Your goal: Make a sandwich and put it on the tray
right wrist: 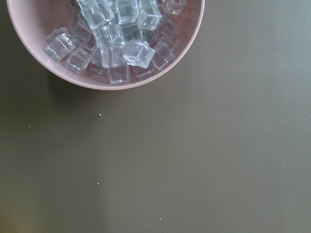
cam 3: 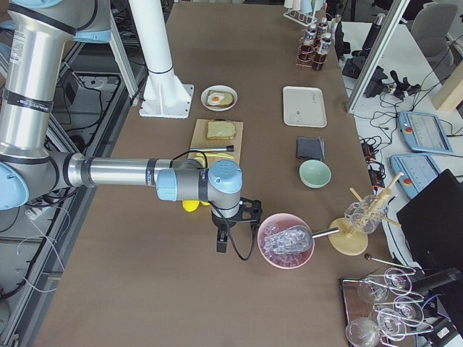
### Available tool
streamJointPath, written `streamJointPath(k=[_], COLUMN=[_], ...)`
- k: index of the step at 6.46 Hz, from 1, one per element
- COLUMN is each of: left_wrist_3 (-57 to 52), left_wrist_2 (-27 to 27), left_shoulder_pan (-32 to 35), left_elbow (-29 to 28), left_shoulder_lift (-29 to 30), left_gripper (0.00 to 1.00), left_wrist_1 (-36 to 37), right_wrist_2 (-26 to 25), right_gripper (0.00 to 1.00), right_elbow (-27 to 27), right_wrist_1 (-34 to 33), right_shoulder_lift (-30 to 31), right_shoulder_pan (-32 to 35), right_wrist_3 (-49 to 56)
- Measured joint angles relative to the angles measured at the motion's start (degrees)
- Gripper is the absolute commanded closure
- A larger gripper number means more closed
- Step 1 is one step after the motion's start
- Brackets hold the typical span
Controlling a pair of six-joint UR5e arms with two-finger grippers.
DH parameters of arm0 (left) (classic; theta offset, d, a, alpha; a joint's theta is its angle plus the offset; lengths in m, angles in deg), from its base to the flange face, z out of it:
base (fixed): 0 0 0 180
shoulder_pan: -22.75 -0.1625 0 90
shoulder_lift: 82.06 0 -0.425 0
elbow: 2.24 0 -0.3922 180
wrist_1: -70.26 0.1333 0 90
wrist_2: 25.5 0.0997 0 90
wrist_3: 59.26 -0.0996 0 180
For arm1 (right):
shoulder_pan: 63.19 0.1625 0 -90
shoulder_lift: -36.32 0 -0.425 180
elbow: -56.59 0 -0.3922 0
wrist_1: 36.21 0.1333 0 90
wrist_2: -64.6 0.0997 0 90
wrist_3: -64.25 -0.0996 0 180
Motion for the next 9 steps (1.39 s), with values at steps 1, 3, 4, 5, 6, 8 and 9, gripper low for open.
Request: streamJointPath(k=[1,3,4,5,6,8,9], left_wrist_3=[0.00,0.00,0.00,0.00,0.00,-0.02,-0.06], left_wrist_2=[0.00,0.00,-0.02,-0.04,-0.04,-0.43,-0.98], left_shoulder_pan=[0.00,0.00,0.00,0.00,0.00,0.00,0.00], left_elbow=[0.02,0.09,0.13,0.17,0.19,0.16,0.09], left_shoulder_lift=[0.00,0.01,0.03,0.04,0.06,0.08,0.08], left_gripper=[0.02,0.02,0.02,0.02,0.02,0.02,0.02], left_wrist_1=[0.00,0.00,0.00,0.00,0.02,0.08,0.08], right_wrist_2=[-0.17,-0.19,-0.17,-0.10,-0.07,0.02,0.06], right_gripper=[0.00,0.00,0.00,0.00,0.00,0.00,0.00], right_elbow=[-0.01,-0.04,-0.08,-0.11,-0.11,-0.06,-0.05], right_wrist_1=[0.03,0.09,0.10,0.10,0.12,0.18,0.18], right_shoulder_lift=[0.07,0.14,0.14,0.15,0.13,0.07,0.07], right_shoulder_pan=[0.00,0.00,0.00,0.00,0.00,0.00,0.00], right_wrist_3=[0.02,-0.02,0.00,0.04,0.06,0.07,0.07])
